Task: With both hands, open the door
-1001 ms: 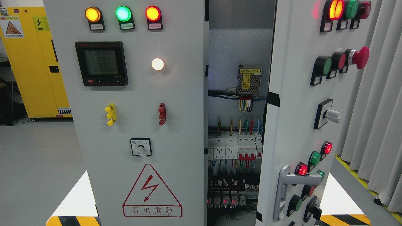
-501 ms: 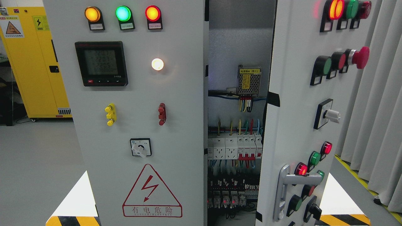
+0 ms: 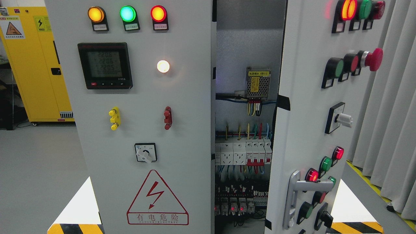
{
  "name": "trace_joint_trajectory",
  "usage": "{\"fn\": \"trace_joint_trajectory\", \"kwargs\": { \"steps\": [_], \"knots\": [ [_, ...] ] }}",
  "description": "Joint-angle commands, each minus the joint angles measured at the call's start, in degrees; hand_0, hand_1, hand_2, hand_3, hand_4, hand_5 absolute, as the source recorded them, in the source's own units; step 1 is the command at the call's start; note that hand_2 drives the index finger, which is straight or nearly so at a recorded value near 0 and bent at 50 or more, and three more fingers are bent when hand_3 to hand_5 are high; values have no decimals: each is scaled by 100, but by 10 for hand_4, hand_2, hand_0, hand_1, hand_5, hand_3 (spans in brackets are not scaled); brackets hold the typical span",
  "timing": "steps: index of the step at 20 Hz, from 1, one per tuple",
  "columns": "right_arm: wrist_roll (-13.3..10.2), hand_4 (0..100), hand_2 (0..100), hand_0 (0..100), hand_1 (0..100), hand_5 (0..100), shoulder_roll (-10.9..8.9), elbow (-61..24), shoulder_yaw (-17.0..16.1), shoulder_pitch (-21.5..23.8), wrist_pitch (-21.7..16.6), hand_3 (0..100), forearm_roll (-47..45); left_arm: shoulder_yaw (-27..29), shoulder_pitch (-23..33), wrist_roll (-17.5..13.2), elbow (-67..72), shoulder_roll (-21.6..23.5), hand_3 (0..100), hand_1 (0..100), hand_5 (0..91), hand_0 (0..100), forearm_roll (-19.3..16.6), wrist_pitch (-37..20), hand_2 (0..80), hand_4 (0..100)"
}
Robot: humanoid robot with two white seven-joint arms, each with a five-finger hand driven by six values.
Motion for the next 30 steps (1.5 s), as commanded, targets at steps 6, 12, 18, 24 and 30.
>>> {"fn": "trace_joint_trajectory", "kwargs": {
  "steps": [6,12,18,24,30],
  "knots": [
    [-2,0,40,0,500,0,-28,5,-8,106,3,0,-1,-785,-2067,-105,-1428,1370,0,556,0,120,2059,1234,0,0],
    [-2,0,40,0,500,0,-28,5,0,106,3,0,-1,-821,-3228,-132,-1428,983,0,556,0,120,2360,2044,0,0],
    [-2,0,40,0,500,0,-19,5,-8,106,3,0,-1,-847,-4326,-106,-973,123,0,556,0,120,2334,2826,0,0],
    [-2,0,40,0,500,0,-28,5,-8,106,3,0,-1,-1408,-5680,-97,512,-966,0,556,0,120,2325,3091,0,0],
    [-2,0,40,0,500,0,-28,5,-8,106,3,0,-1,-1480,-6156,-80,1138,-1952,0,556,0,120,2325,3258,0,0]
  ]
}}
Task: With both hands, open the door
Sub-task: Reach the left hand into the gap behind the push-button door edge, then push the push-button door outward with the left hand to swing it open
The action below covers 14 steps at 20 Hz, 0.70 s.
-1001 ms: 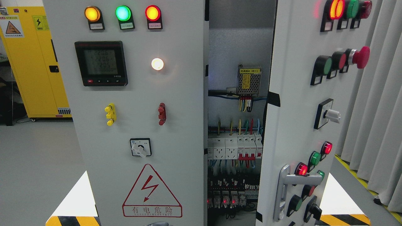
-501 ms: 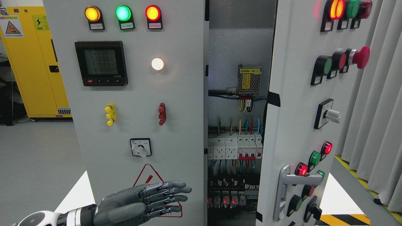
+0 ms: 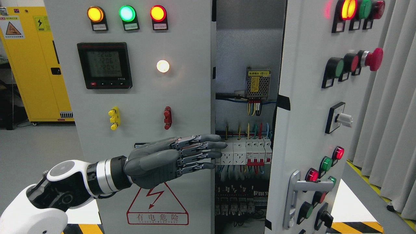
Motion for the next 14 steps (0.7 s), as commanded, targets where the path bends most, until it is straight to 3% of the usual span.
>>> {"fn": "trace_joint_trajectory", "kwargs": {
  "steps": [1,8,14],
  "knots": [
    [-2,0,40,0,500,0,-3,0,-1,106,3,0,0,-385,-674,16,1227,-1548,0,556,0,120,13,89,0,0],
    [-2,0,40,0,500,0,14,0,-1,106,3,0,0,-332,-1034,86,1790,-2278,0,556,0,120,83,493,0,0],
    [-2,0,40,0,500,0,32,0,-1,106,3,0,0,-279,-1333,86,2071,-2736,0,556,0,120,83,511,0,0]
  ]
}}
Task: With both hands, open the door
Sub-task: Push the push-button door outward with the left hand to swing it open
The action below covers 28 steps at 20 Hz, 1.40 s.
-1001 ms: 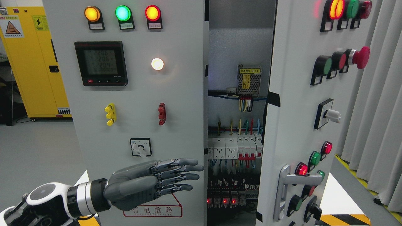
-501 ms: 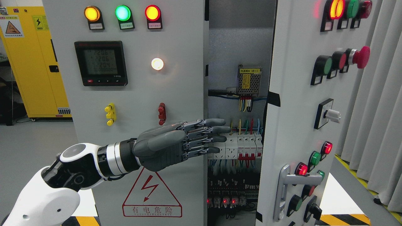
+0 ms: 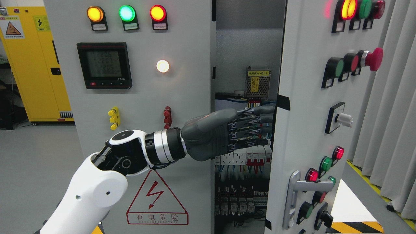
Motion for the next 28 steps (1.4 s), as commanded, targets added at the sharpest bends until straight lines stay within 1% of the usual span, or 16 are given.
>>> {"fn": "trace_joint_trajectory", "kwargs": {
  "steps": [1,3,5,9,19,25,28],
  "knots": [
    [-2,0,40,0,500,0,23,0,0,105,3,0,0,-51,-352,3,763,-1058,0,556,0,120,38,30,0,0],
    [-2,0,40,0,500,0,23,0,0,105,3,0,0,-42,-362,3,737,-1085,0,556,0,120,56,65,0,0],
    [-2,0,40,0,500,0,23,-26,-9,97,3,0,0,-42,-370,3,745,-1207,0,556,0,120,47,100,0,0],
    [-2,0,40,0,500,0,14,-17,-9,97,3,0,0,-51,-362,3,710,-1234,0,556,0,120,47,153,0,0],
    [-2,0,40,0,500,0,23,-17,0,97,3,0,0,-77,-344,3,543,-1585,0,556,0,120,38,294,0,0],
    [-2,0,40,0,500,0,23,-9,0,97,3,0,9,-68,-300,12,411,-2033,0,556,0,120,-76,390,0,0],
    [-2,0,40,0,500,0,23,-9,0,97,3,0,0,-77,-291,47,394,-2130,0,556,0,120,-146,390,0,0]
  ]
}}
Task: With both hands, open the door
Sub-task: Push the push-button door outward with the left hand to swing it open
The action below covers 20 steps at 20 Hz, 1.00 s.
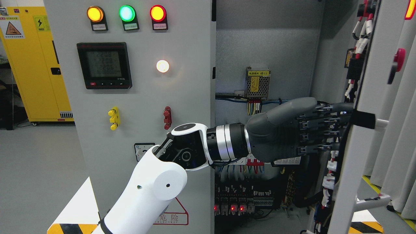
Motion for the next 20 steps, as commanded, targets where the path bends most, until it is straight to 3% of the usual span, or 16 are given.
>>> {"fn": "trace_joint_trajectory", "kwargs": {
  "steps": [1,10,20],
  "knots": [
    [-3,0,40,0,500,0,3,5,2,97,3,0,-1,-17,22,36,-89,-553,0,556,0,120,-113,4,0,0],
    [-3,0,40,0,500,0,3,5,2,97,3,0,-1,-43,39,45,-45,-659,0,556,0,120,-464,-40,0,0],
    [-3,0,40,0,500,0,3,-4,-7,97,3,0,-1,-192,-207,168,236,-677,0,556,0,120,-403,-58,0,0]
  ]
}}
